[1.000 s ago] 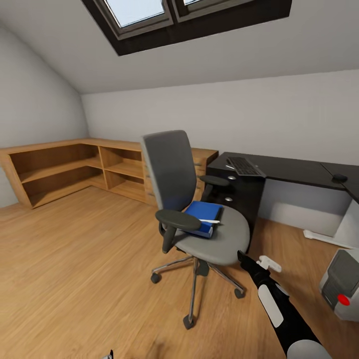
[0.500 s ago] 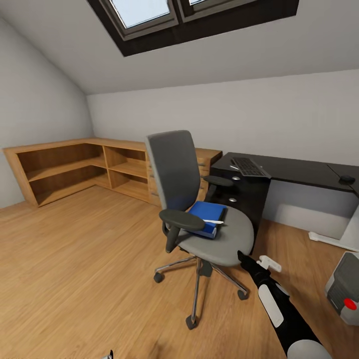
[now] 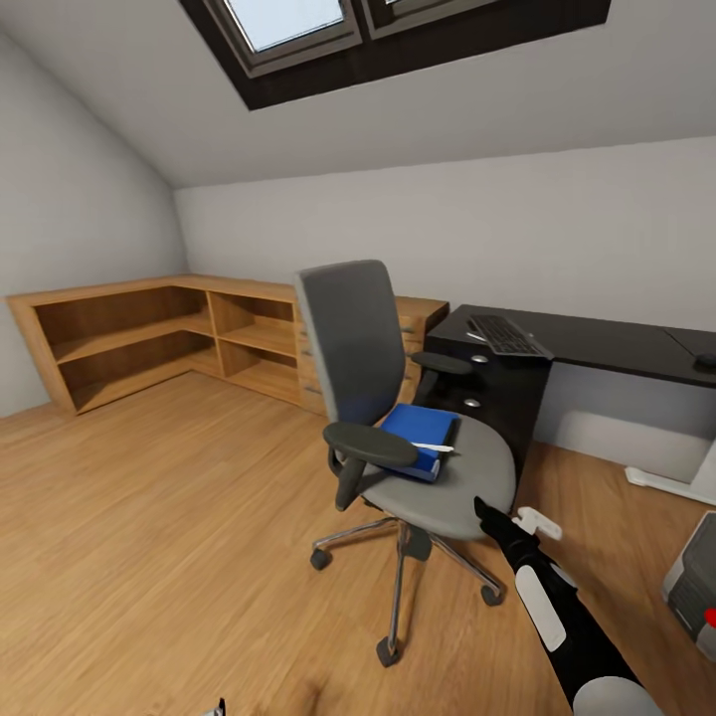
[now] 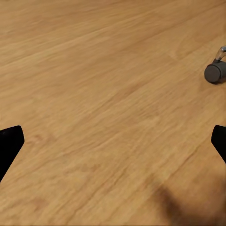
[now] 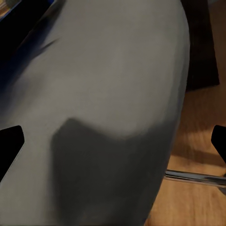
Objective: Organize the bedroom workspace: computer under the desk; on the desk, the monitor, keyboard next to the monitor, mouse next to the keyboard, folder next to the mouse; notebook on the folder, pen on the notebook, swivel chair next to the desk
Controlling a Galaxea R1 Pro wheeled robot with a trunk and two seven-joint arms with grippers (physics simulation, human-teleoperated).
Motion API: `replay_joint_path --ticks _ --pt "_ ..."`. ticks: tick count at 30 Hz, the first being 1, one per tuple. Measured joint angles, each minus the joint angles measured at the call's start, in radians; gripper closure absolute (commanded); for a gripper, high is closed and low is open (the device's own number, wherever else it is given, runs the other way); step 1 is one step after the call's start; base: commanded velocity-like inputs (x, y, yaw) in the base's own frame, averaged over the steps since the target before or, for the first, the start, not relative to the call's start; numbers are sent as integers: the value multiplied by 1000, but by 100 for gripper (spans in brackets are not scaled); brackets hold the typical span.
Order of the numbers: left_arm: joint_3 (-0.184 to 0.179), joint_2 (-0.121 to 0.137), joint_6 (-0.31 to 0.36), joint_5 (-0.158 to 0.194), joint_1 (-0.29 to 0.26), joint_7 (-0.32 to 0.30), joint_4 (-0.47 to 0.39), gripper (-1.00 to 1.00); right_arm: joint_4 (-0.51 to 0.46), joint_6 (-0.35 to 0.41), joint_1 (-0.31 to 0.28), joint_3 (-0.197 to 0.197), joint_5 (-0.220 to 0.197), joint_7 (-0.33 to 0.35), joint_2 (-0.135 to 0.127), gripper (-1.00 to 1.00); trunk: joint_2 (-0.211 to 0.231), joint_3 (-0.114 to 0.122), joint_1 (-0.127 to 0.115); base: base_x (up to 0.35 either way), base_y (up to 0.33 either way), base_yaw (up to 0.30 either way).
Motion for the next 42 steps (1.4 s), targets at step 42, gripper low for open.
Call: replay_joint_path --ticks 42 --pt "0 -1 -1 0 0 2 0 -100 -57 0 0 2 8 3 0 -100 0 -40 0 0 0 161"
